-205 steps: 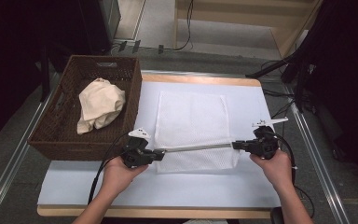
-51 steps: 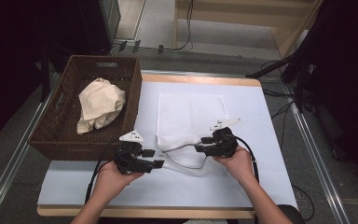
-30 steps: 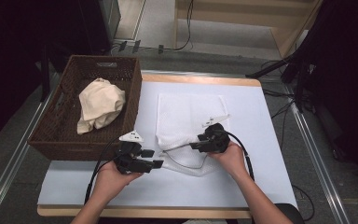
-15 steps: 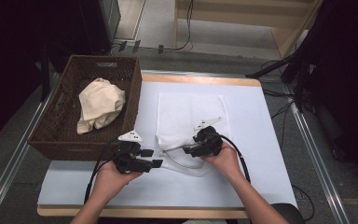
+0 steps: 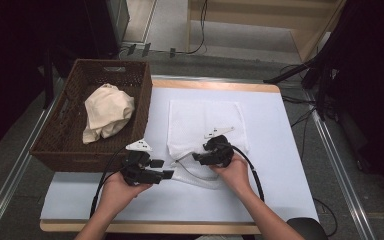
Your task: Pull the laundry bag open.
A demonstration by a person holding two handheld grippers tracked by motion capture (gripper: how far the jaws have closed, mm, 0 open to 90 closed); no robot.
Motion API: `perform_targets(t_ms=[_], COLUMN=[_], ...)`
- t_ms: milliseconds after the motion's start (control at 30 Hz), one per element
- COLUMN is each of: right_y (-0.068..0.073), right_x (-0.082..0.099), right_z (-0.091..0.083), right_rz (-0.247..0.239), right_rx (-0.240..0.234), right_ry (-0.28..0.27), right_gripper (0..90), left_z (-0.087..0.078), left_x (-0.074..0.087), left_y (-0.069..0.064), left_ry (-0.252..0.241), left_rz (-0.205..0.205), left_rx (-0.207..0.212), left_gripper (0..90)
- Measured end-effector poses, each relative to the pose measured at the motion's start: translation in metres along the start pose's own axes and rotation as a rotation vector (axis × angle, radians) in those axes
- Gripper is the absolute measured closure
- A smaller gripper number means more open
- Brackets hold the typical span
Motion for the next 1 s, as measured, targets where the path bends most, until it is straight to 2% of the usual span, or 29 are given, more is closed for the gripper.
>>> perform_targets(t_ms=[33, 133, 300, 367, 400, 500, 567, 600, 700, 767, 833, 933, 1000], right_y=[-0.002, -0.008, -0.010, -0.009, -0.008, -0.005, -0.003, 0.000, 0.003, 0.007, 0.004, 0.000, 0.000], right_x=[-0.001, 0.000, 0.000, 0.000, 0.000, -0.002, -0.004, -0.006, -0.008, -0.011, -0.012, -0.012, -0.015], right_z=[0.000, -0.002, -0.002, -0.002, -0.002, -0.002, -0.001, 0.002, 0.005, 0.007, 0.007, 0.008, 0.005], right_rz=[0.004, -0.030, -0.027, -0.034, -0.023, -0.012, 0.003, 0.038, 0.041, 0.026, 0.026, 0.049, 0.047], right_rx=[0.009, 0.050, 0.059, 0.056, 0.041, 0.024, 0.012, -0.011, -0.023, -0.021, 0.010, -0.006, -0.010], right_ry=[-0.007, -0.002, -0.009, -0.010, -0.014, -0.022, -0.036, -0.052, -0.057, -0.061, -0.046, -0.041, -0.043], right_gripper=[44.5, 50.9, 57.5, 58.2, 60.5, 60.1, 60.1, 59.8, 57.8, 60.0, 68.5, 82.0, 86.2], left_z=[0.000, 0.000, -0.001, -0.002, -0.001, 0.000, 0.000, 0.001, 0.001, 0.001, 0.001, 0.001, 0.000], left_x=[0.000, 0.000, 0.000, 0.000, 0.000, 0.000, 0.001, 0.001, 0.001, 0.001, 0.002, 0.002, 0.002], left_y=[0.000, 0.002, 0.003, 0.004, 0.003, 0.003, 0.002, 0.002, 0.001, 0.001, 0.002, 0.003, 0.003], left_ry=[-0.001, 0.000, -0.004, -0.006, -0.008, -0.001, 0.003, 0.003, 0.006, 0.007, 0.008, 0.008, 0.006], left_rz=[-0.001, -0.004, -0.008, -0.007, -0.007, -0.001, 0.000, 0.001, -0.001, -0.001, -0.003, -0.004, -0.005], left_rx=[0.000, 0.000, -0.002, -0.004, -0.004, 0.001, 0.001, 0.001, 0.001, 0.001, 0.003, 0.003, 0.003], left_gripper=[40.9, 40.9, 41.0, 41.0, 41.1, 41.0, 41.0, 41.1, 41.0, 41.0, 41.0, 41.1, 41.1])
Point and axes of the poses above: each handheld gripper's, and its own axes: z roughly forward along the jaws, x roughly out of its underside, y roughly to its left, the point moved 9 cm from there along z, roughly forward along the jaws, and after that the axes turned 6 degrees about -y, right-handed, at the moved point
